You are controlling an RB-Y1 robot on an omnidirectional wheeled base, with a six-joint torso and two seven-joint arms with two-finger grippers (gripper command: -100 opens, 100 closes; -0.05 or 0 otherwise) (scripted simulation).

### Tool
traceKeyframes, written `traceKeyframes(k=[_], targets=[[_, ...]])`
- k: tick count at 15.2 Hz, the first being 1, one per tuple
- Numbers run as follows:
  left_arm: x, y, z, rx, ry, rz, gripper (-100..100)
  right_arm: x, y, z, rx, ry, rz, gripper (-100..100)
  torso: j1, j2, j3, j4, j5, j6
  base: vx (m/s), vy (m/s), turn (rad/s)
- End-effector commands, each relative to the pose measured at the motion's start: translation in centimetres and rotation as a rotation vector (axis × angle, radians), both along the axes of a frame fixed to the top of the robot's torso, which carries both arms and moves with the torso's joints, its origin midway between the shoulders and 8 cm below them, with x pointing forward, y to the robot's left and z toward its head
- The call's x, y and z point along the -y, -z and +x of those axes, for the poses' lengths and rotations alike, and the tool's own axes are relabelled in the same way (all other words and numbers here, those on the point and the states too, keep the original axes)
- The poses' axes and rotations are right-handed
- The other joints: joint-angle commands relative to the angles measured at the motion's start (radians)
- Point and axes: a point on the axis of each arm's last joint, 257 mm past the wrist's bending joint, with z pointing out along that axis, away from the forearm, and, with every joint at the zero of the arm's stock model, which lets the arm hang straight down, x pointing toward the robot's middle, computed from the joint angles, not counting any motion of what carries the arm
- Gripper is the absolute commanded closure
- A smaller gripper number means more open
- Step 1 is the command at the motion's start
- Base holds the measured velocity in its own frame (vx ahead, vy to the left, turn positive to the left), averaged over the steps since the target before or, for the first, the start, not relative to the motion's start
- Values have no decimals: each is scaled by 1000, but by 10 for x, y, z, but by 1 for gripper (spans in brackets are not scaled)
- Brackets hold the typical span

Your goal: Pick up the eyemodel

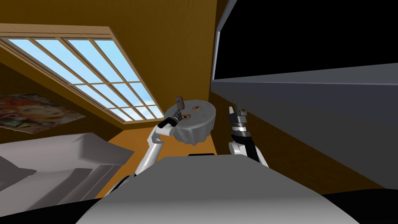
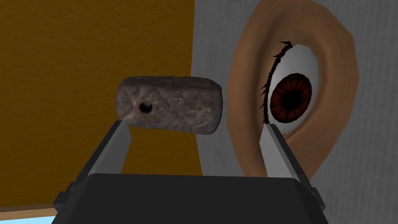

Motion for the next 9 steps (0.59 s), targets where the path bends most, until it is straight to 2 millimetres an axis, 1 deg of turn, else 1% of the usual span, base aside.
traceKeyframes(k=[1, 2, 4, 5, 7, 8, 9], targets=[[-2, 6, -1, -30, -4, 3, -100, 0, 0, 0, 0, 0, 0, 0, 0, 0, 0, 0, 0, 0, 0, -9, 2], [-2, 4, 5, -48, -4, -7, -100, 0, 0, 0, 0, 0, 0, 0, 0, 0, 0, 0, 0, 0, -2, -13, -27], [-3, 12, 3, -82, -10, -1, -100, 0, 0, 0, 0, 0, 0, 0, 0, 0, 0, 0, 0, 0, -3, -15, -29], [-3, 8, 9, -93, -10, -12, -100, 0, 0, 0, 0, 0, 0, 0, 0, 0, 0, 0, 0, 0, -2, -19, -29], [-5, 18, 6, -132, -18, -4, -100, 0, 0, 0, 0, 0, 0, 0, 0, 0, 0, 0, 0, 0, -3, -18, -25], [-5, 18, 6, -132, -18, -4, -100, 0, 0, 0, 0, 0, 0, 0, 0, 0, 0, 0, 0, 0, -1, -7, 2], [-5, 16, 11, -154, -21, -13, -100, 0, 0, 0, 0, 0, 0, 0, 1, 0, 0, 0, 0, 0, -3, -14, -31]])
